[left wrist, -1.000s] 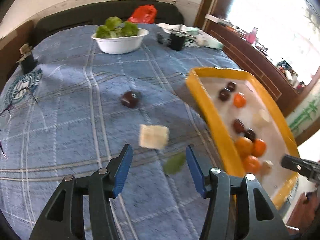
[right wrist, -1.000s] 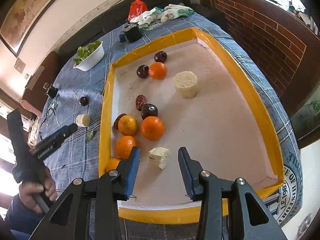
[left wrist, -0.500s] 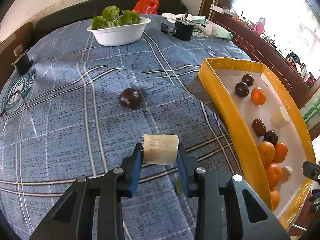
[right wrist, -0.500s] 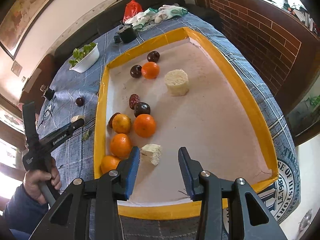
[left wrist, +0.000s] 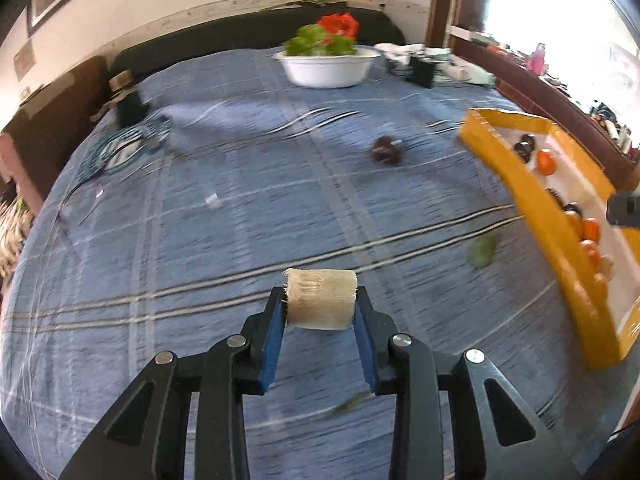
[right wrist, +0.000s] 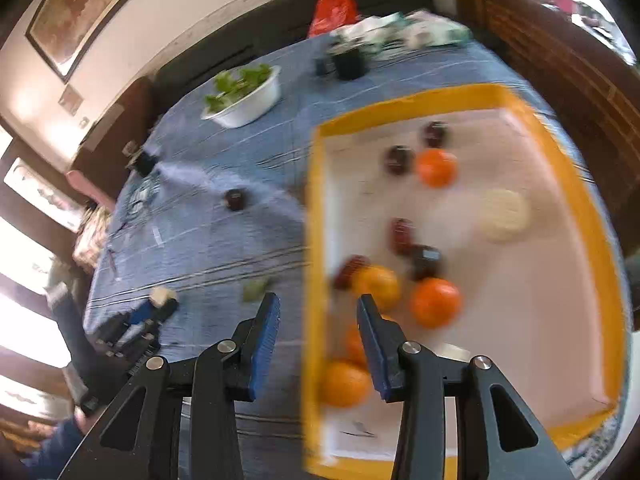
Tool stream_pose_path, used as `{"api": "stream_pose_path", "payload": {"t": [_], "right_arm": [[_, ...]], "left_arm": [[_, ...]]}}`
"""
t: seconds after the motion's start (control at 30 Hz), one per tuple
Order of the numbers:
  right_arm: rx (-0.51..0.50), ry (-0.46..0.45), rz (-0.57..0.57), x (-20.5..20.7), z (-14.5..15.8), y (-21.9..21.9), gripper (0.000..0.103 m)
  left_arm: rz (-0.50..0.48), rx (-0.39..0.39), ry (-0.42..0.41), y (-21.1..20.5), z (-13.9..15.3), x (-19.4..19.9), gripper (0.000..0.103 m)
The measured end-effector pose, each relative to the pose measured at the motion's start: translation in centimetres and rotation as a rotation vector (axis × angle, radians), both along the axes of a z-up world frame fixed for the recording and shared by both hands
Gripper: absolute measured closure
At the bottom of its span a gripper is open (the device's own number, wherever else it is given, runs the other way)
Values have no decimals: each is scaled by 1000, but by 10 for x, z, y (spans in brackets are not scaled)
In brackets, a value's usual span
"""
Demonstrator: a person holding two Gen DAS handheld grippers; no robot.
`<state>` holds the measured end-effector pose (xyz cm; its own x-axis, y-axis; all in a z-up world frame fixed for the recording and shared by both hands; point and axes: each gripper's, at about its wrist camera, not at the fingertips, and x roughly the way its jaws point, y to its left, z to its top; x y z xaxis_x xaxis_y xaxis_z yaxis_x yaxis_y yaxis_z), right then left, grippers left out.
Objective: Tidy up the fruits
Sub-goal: 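Grasp a white round cake with the left gripper while the right gripper grasps a dark plum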
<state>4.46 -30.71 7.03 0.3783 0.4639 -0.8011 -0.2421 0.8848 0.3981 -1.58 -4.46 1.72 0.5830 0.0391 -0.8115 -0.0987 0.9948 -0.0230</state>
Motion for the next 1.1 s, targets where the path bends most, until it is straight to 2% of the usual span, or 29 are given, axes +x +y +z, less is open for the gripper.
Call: {"api": "stream_pose_path", "payload": {"t": [0.07,0.1,0.3,0.47,0.7,0.97,1.03,1.1], "right_arm": [[26,29,23,10,0,17,59],[40,48,32,17,1,27,59],[114,168,5,66,-1,78,59],[91,246,-65,106,-22,117,59],[17,257,-96,131,-40,154,59],[-54,270,-105,140,-56,173,59],[-75,250,-104,139,-55,176,62],[-99,237,-95,140,-55,179,70]], "left_arm": [[14,-56,0,12,-2,-5,71],[19,-55,-1,13,-2,-5,71],[-2,-13,14,4,-3,1,72],[-5,6,17,2,-4,2,71],[-5,6,17,2,-4,2,71],[-10,-4,16,3,-4,2,71],[-13,-2,16,3,-4,3,71],[-15,-6,15,4,-4,3,71]]}}
